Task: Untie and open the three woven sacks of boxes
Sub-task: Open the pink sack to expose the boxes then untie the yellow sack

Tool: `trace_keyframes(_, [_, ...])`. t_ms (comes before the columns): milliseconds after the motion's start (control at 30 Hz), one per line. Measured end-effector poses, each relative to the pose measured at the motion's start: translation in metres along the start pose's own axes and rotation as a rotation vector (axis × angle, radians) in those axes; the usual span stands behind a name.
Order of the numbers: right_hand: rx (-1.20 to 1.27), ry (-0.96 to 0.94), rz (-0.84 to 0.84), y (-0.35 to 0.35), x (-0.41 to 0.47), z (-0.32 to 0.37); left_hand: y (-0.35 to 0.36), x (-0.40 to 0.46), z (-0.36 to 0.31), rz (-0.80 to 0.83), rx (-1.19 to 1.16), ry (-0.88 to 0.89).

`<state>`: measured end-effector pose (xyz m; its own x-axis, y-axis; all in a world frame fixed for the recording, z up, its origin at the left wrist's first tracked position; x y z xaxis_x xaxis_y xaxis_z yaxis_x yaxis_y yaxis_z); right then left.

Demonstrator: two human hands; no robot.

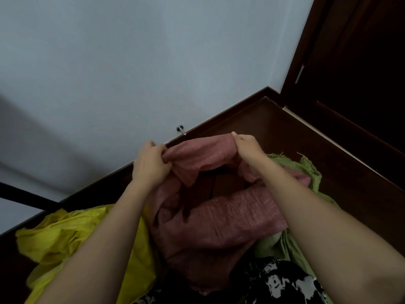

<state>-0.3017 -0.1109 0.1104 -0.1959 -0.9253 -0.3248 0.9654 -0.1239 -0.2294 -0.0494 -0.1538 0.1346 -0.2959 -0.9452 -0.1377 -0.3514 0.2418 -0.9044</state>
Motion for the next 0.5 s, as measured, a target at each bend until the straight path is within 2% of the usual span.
trace_keyframes(133, [0.203,0.232,-0.098,-0.011,0.013,-0.016,0.009,-0.014,0.037,-0.029,-0.396,-0.219])
trace_keyframes(200, [0.251,0.297,-0.120,-0.010,0.017,-0.020,0.022,-0.020,0.045,0.044,-0.865,-0.347])
trace_keyframes(267, [0.238,0.316,-0.149,-0.007,0.019,-0.022,0.039,-0.021,0.045,0.219,-1.404,-0.498])
trace_keyframes(300, [0.209,0.302,-0.173,-0.006,0.020,-0.022,0.045,-0.022,0.045,0.291,-1.589,-0.564])
trace_keyframes(367, [0.133,0.246,-0.250,-0.009,0.020,-0.020,0.045,-0.024,0.038,0.408,-1.660,-0.617])
trace_keyframes(433, [0.115,0.185,-0.313,-0.013,0.019,-0.016,0.039,-0.021,0.040,0.315,-1.459,-0.567])
trace_keyframes(500, [0.145,0.167,-0.340,-0.016,0.021,-0.014,0.028,-0.024,0.038,0.213,-1.222,-0.445])
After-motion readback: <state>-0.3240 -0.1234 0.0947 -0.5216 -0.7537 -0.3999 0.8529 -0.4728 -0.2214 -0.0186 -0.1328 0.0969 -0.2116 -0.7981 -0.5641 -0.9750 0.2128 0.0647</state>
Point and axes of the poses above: each hand's wrist, its own x-axis towards the middle knuckle, its own y-axis out of the palm, z = x × y, the point moved 5 cm from there along x, towards the middle knuckle, and after that the axes turned 10 degrees about z, right-handed, at the moved point
